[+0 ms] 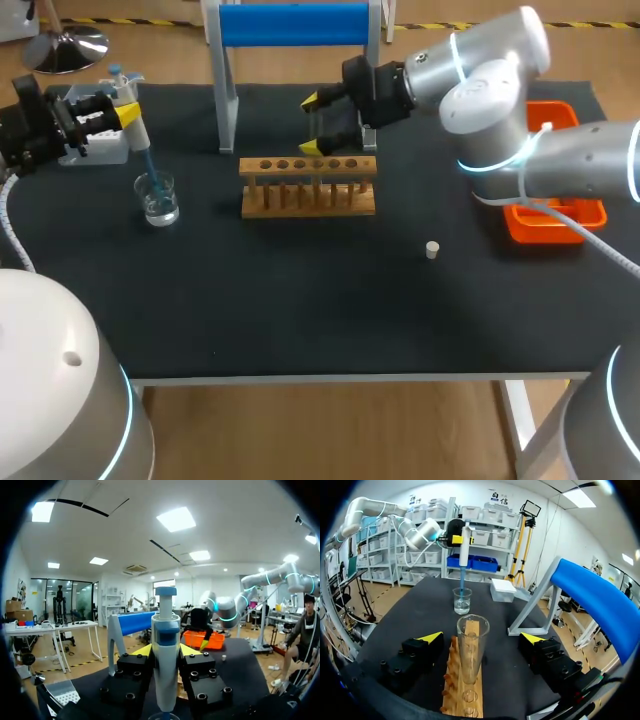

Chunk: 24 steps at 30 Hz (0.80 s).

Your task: Invert the test tube, pick up the pipette, mount the tip to pipette, aspirate from beaker and dispense into the tube, eject the tip, return the pipette, and cap with the stopper.

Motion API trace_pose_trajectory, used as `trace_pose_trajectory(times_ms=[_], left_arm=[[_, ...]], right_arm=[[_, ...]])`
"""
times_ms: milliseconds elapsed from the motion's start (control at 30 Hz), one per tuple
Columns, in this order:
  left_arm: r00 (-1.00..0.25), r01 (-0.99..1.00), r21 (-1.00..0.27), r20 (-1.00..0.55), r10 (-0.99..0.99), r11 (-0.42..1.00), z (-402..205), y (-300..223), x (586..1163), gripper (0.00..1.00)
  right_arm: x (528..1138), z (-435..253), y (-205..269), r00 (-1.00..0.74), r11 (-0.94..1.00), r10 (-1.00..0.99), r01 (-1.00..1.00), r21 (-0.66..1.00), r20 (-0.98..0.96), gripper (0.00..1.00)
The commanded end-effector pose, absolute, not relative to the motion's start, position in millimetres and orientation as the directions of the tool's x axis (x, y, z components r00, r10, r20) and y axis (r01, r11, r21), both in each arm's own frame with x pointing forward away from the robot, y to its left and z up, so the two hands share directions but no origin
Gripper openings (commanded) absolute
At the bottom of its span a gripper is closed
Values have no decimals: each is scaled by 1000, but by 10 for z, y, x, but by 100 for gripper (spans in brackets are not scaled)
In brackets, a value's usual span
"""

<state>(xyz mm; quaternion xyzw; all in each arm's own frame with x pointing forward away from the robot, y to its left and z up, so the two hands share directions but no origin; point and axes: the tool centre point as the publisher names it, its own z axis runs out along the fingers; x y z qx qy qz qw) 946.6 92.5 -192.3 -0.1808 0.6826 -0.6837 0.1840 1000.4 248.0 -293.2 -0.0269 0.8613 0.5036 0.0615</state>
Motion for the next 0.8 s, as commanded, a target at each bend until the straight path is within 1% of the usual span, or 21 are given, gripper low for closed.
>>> trace_pose_trajectory(times_ms=[33, 800], left_arm=[[-868, 4, -1000, -3, -497, -1, -1916, 933, 9460, 0], [-868, 4, -1000, -3, -497, -1, -1916, 933, 9460, 0]], right_arm=[[10042, -2950, 2512, -991, 507, 10, -110, 855, -134, 100], [10072, -2963, 2479, -988, 544, 12, -125, 830, -156, 100]])
